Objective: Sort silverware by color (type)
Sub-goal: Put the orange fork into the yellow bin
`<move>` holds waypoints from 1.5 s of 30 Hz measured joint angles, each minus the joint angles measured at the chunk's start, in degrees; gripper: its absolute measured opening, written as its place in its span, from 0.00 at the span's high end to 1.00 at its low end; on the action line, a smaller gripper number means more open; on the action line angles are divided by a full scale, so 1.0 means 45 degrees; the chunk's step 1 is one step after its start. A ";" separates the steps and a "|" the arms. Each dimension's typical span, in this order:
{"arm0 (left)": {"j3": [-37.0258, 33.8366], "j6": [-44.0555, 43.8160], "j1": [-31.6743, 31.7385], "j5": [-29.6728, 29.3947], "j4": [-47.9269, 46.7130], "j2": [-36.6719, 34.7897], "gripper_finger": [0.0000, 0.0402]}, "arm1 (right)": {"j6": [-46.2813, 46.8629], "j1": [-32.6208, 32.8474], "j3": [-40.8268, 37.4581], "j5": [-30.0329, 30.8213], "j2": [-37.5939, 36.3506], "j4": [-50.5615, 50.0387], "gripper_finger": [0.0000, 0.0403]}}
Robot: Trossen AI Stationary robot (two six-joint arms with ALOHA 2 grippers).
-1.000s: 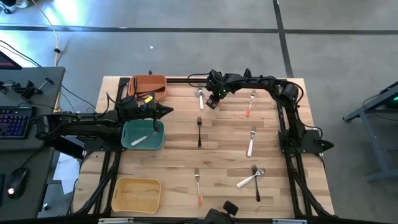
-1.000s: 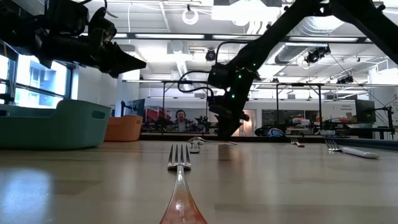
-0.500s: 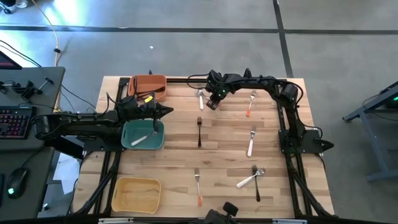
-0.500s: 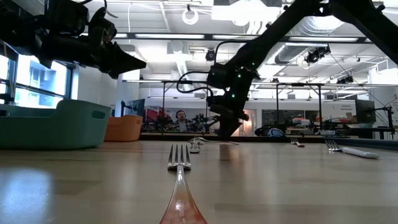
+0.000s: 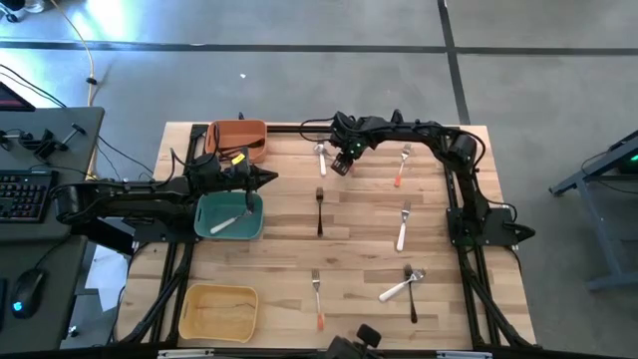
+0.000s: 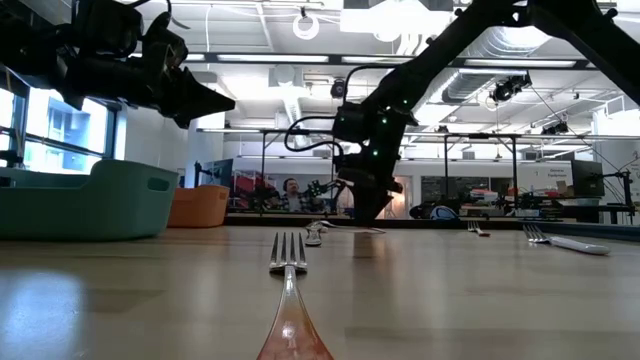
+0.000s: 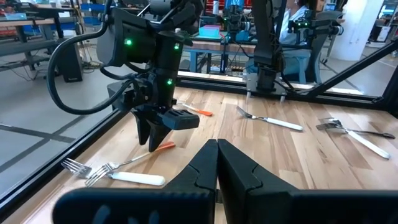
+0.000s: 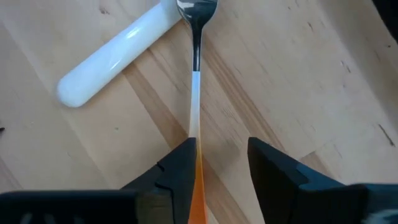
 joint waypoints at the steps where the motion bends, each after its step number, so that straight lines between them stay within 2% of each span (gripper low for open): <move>1: -0.0005 0.0000 0.0000 0.0000 0.0000 0.0000 1.00 | 0.0024 0.0019 -0.0021 0.0002 -0.0006 -0.0027 0.68; 19: -0.0010 -0.1136 -0.0362 -0.0204 -0.0899 0.0001 1.00 | 0.1051 0.1041 0.1020 0.0115 0.0052 -0.0272 0.69; 31: -0.0010 -0.1219 -0.1580 -0.0233 -0.0795 0.0000 1.00 | 0.1710 0.0882 -0.0328 0.0192 0.0002 0.0765 0.70; 35: -0.0010 -0.1299 -0.2002 -0.0248 -0.1178 0.0005 1.00 | 0.1707 0.0908 -0.0649 0.0251 -0.0074 0.0920 0.76; 42: -0.0010 -0.1556 -0.2692 -0.0615 -0.1348 0.0005 1.00 | 0.1580 0.1085 -0.0569 0.0323 -0.0069 0.0832 0.97; 45: -0.0010 -0.1758 -0.2926 -0.0841 -0.1478 0.0005 1.00 | 0.1235 0.1176 -0.0628 0.0145 -0.0176 0.0853 0.98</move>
